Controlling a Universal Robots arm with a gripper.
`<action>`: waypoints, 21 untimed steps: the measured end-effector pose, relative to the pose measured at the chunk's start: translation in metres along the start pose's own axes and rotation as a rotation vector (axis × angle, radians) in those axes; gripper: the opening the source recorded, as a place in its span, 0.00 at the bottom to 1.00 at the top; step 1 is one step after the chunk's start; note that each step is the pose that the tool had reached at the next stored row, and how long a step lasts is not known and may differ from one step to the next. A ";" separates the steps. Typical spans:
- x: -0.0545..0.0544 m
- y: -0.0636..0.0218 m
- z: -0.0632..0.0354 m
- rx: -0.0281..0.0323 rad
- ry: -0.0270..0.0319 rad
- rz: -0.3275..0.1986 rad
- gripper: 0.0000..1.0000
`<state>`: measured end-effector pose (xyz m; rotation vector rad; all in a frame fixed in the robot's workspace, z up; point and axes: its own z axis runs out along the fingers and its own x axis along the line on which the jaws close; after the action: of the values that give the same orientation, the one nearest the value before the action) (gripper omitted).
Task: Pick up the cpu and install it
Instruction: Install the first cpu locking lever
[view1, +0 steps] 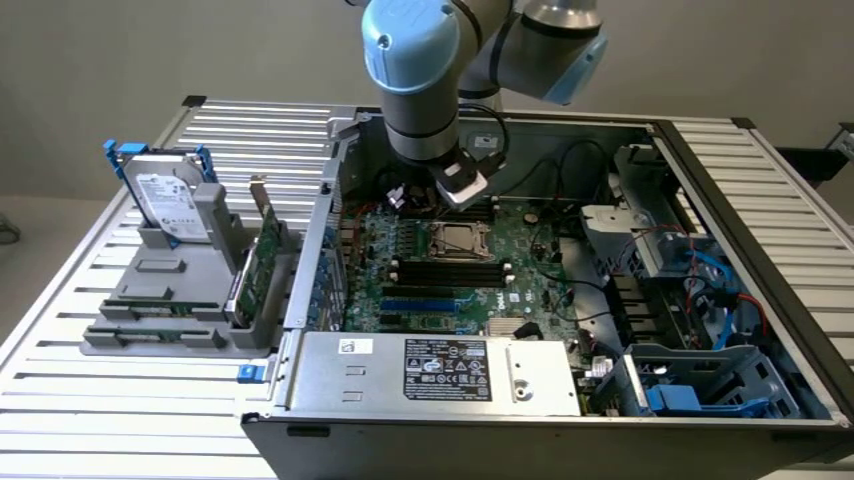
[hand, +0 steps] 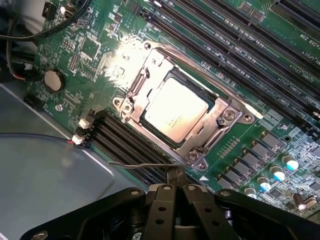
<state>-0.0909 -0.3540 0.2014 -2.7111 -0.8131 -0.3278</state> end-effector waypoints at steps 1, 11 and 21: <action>0.000 0.0000 0.0000 -0.0011 0.0008 0.003 0.11; 0.002 0.0017 0.0014 -0.0072 0.0049 0.022 0.11; 0.004 0.0043 0.0040 -0.0100 0.0071 0.032 0.11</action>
<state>-0.0847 -0.3540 0.1980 -2.7274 -0.7679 -0.3352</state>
